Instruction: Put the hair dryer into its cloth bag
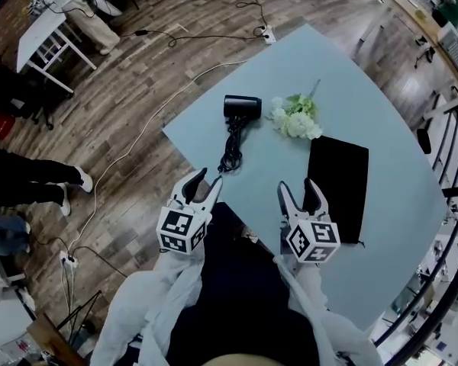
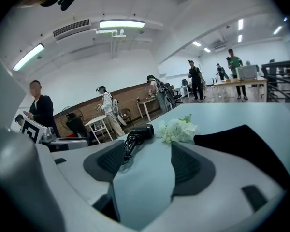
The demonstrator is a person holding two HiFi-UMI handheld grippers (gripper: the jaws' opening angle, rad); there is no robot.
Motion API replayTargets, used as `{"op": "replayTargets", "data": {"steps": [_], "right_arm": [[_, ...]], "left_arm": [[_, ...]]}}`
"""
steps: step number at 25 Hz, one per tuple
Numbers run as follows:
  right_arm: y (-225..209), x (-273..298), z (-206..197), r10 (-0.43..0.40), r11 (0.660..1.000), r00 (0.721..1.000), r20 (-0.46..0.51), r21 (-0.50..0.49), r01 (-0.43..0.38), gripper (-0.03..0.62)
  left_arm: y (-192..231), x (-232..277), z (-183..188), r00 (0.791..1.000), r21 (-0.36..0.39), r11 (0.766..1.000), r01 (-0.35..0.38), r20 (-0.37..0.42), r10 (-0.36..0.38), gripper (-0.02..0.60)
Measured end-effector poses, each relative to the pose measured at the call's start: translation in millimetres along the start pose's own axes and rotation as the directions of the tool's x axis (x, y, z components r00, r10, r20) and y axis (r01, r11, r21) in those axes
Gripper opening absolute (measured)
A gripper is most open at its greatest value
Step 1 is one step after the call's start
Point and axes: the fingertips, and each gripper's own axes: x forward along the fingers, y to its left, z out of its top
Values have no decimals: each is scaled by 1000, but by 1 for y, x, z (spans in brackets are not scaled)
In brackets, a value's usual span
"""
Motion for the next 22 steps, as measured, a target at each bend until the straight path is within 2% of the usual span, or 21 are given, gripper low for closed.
{"op": "replayTargets", "data": {"steps": [13,22], "right_arm": [[48,81,3,87,996,995,-51,-15,-88,308],[78,137,-2,119,993,983,-142,0,-121,322]], "left_arm": [[73,17,0,998,-36,998,-43,-45,41,173],[117,29,-2,996,-53,997,-57,-78,53,173]]}}
